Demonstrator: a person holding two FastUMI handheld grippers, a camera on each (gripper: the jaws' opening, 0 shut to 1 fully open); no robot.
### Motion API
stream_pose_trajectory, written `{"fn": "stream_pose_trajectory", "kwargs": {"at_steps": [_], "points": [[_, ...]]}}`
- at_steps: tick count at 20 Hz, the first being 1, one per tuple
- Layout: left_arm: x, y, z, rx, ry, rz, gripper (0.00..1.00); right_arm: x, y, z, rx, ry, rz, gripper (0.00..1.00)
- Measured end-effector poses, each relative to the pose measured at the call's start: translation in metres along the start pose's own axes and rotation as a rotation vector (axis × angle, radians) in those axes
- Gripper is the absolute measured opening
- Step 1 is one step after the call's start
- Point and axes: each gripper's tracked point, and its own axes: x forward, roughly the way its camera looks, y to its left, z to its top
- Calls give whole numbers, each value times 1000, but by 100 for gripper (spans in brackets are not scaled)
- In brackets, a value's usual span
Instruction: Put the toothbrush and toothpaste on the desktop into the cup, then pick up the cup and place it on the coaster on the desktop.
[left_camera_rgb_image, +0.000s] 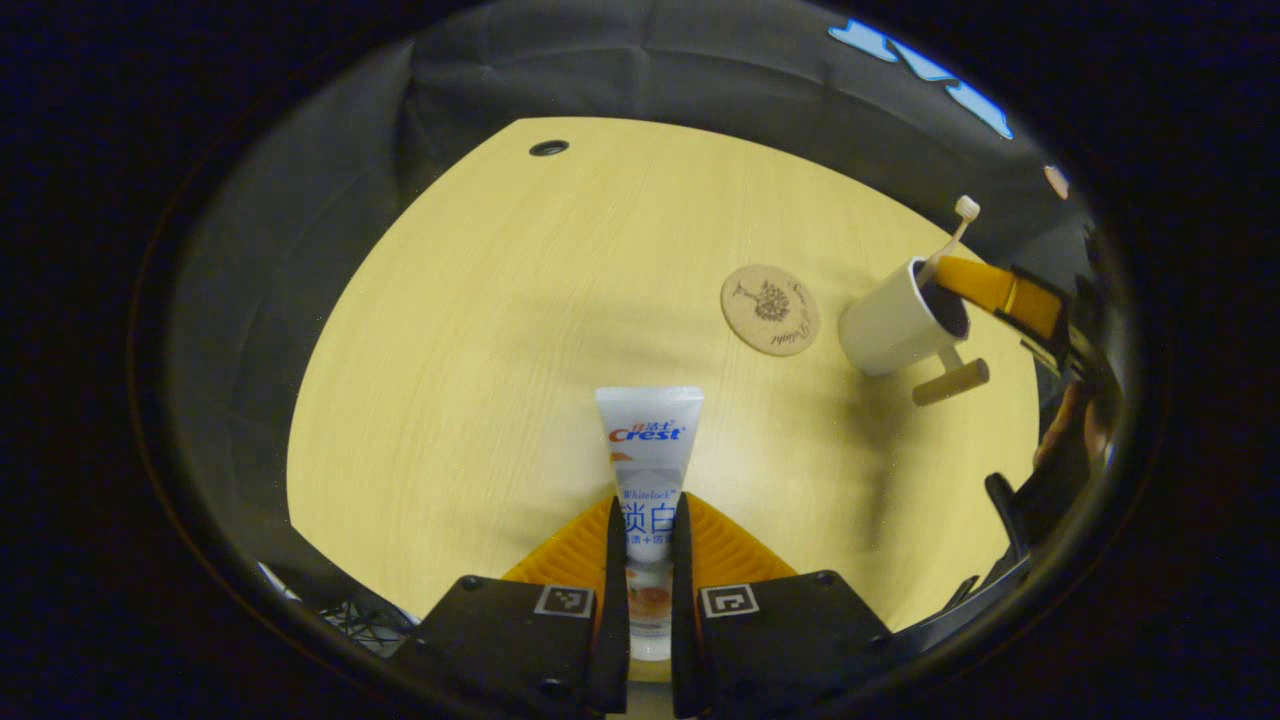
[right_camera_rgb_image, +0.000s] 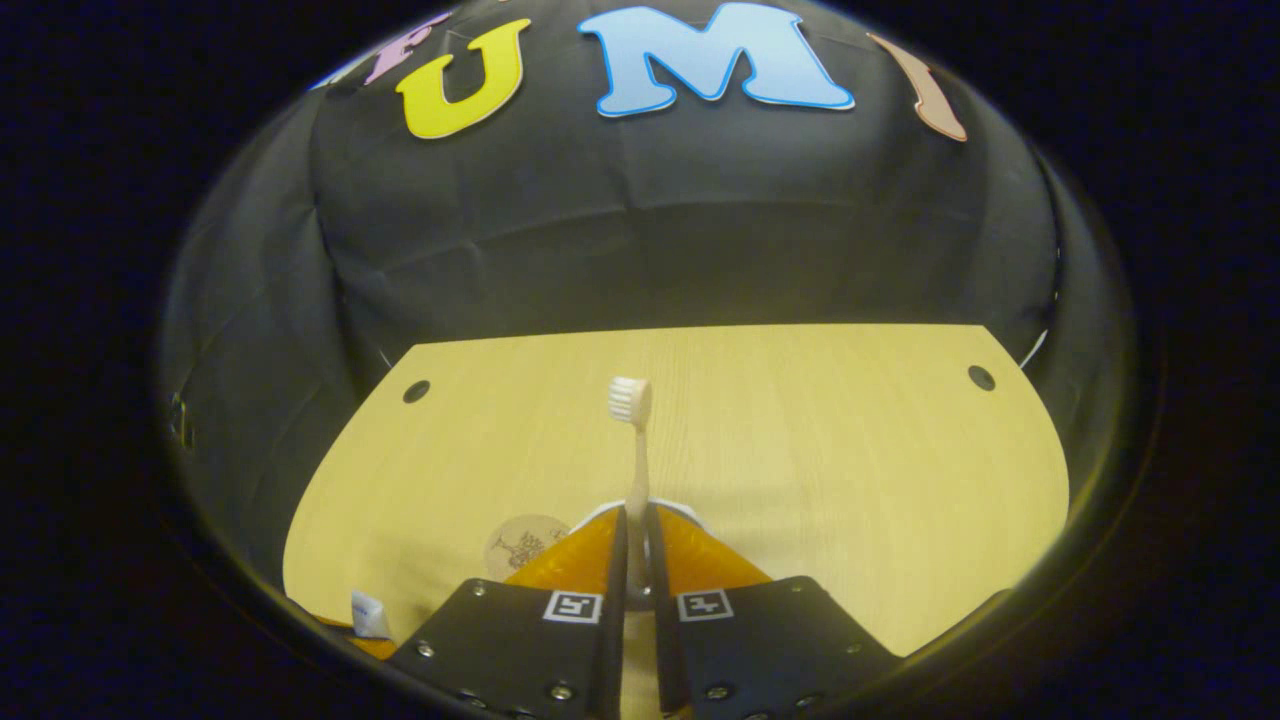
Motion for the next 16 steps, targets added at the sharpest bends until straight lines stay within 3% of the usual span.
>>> {"fn": "stream_pose_trajectory", "kwargs": {"at_steps": [2,16], "points": [[-3,-10,14,3,-23,-15,24,-11,-5,-5,-5,-3,-5,17],[-18,-96,109,120,-139,-114,24,-101,-45,-61,44,1,-61,17]]}}
